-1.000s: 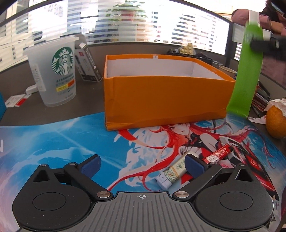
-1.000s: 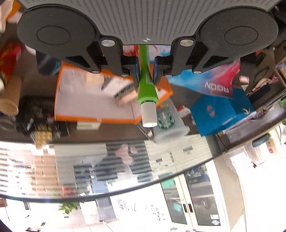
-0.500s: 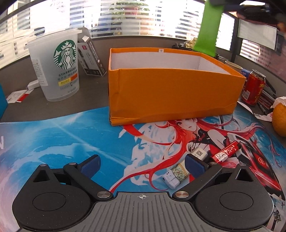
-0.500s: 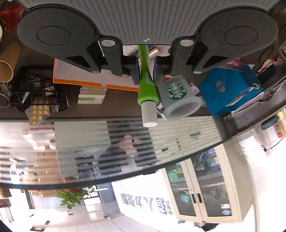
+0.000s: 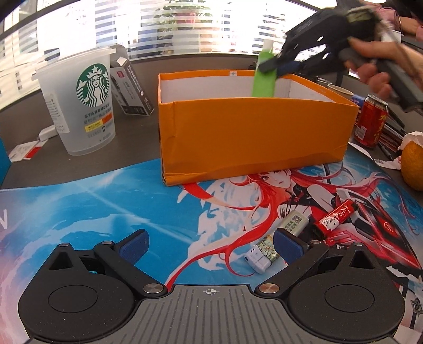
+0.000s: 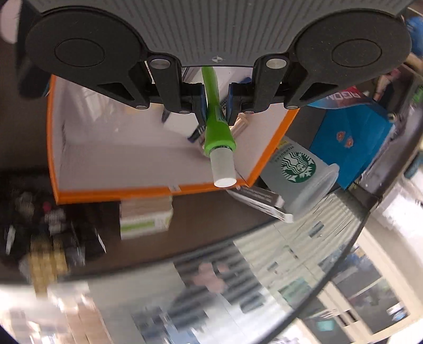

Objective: Organize rigid objects
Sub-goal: 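Carry the green tube over the box and lower it with the right gripper, then open the right gripper to release the green tube while the left gripper moves to the white USB stick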

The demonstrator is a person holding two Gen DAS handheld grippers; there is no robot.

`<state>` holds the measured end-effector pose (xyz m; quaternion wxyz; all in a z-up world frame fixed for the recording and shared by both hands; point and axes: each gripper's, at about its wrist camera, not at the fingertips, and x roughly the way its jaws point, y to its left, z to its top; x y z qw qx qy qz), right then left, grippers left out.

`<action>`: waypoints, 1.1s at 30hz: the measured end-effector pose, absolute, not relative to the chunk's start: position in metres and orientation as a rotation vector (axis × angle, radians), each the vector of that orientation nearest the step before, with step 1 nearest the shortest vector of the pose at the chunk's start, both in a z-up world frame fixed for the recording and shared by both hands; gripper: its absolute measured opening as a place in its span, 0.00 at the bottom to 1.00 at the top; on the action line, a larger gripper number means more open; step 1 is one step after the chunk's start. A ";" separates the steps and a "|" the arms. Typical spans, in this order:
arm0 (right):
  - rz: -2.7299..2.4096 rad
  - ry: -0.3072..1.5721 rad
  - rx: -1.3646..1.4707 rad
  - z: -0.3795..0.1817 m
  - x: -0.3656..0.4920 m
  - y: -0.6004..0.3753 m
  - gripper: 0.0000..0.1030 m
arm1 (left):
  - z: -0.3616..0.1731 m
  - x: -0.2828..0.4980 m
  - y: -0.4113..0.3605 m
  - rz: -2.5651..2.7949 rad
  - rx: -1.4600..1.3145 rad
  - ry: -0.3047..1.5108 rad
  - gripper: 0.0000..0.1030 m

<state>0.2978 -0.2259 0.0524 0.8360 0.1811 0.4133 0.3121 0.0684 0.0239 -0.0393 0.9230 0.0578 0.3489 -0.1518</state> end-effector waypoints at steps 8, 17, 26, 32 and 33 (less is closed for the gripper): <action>0.564 1.089 0.552 0.002 0.345 -0.227 0.14 | -0.038 0.069 0.027 -0.311 0.118 0.712 0.98; 0.486 1.146 0.380 0.002 0.352 -0.203 0.17 | -0.042 0.067 0.027 -0.309 0.148 0.715 0.98; 0.431 1.003 0.126 0.033 0.333 -0.188 0.43 | -0.043 0.063 0.018 -0.342 0.196 0.696 0.98; 0.526 0.795 0.200 0.073 0.283 -0.214 0.48 | -0.047 0.064 0.003 -0.419 0.275 0.675 0.98; 0.545 0.766 0.209 0.078 0.273 -0.218 0.48 | -0.048 0.065 0.001 -0.435 0.286 0.674 0.98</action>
